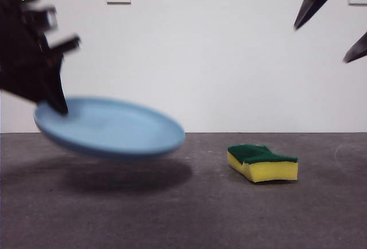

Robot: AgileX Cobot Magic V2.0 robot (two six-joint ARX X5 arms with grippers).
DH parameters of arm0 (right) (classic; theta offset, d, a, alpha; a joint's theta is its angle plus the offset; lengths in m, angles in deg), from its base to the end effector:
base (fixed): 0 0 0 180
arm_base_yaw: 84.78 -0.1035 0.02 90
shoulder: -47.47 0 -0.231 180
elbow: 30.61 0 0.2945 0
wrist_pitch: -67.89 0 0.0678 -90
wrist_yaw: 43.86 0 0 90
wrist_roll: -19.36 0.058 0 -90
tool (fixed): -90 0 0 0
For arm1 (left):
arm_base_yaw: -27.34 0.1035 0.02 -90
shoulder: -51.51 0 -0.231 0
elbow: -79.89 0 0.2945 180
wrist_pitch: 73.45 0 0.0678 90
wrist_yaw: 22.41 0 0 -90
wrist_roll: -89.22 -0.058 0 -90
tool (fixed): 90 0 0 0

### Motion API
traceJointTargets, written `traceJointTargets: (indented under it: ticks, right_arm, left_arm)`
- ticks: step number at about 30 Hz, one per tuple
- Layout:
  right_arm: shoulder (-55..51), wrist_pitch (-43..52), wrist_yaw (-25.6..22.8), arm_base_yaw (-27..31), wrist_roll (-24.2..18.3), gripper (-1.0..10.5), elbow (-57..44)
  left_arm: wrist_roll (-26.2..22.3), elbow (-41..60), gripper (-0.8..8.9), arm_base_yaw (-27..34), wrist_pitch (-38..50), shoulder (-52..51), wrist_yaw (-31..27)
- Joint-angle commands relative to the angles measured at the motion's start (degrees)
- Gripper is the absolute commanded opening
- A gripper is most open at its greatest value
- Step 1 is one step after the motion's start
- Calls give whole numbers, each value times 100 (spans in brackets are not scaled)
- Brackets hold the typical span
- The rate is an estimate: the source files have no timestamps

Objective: Pick up the plate,pick up the cloth,clean the plate with the cloth

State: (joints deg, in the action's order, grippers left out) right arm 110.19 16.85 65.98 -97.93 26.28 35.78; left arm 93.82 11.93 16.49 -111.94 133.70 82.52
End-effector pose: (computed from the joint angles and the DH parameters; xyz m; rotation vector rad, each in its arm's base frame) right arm 0.2788 0.0853 0.2376 0.1595 0.8684 0.4913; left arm 0.3400 -0.0804 0.1614 -0.1063 0.9434 -0.3802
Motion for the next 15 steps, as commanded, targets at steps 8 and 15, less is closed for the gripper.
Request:
traceJointTargets:
  ticks: [8, 15]
  right_arm:
    - [1709, -87, -1508, -778, -710, 468, 754]
    - [3161, 310, -1869, -1185, -844, 468, 1294]
  left_arm:
    - [-186, 61, -7, -15, -662, -1670, 9]
    - [-166, 61, -7, -15, -1051, -2240, 22]
